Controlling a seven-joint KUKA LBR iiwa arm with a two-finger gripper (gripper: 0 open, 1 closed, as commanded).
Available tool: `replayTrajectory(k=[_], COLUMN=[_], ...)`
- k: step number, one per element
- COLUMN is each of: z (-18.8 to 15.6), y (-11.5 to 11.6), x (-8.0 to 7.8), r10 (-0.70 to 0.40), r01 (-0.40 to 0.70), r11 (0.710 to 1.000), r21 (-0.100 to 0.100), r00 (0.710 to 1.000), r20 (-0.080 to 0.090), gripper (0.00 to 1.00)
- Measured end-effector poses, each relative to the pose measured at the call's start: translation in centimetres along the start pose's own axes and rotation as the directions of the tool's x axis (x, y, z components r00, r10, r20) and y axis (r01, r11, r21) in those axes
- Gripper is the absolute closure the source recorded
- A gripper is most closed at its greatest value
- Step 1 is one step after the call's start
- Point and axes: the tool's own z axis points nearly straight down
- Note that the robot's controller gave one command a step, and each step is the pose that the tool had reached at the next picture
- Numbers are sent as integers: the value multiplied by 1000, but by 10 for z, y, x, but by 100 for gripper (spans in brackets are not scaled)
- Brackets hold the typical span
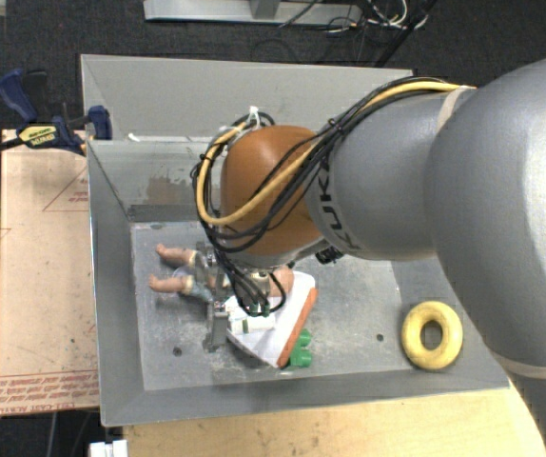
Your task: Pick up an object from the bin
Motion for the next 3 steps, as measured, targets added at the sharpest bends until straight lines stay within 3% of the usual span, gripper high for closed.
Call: replayTrajectory(k=[2,3], z=[-22,-23], y=[-11,-20], x=[-3,-16], r10=[-62,-107], r01=[62,107], r11=[998,994], r21=[0,-2], r00=[998,994], r20=[-2,16], gripper=[0,0])
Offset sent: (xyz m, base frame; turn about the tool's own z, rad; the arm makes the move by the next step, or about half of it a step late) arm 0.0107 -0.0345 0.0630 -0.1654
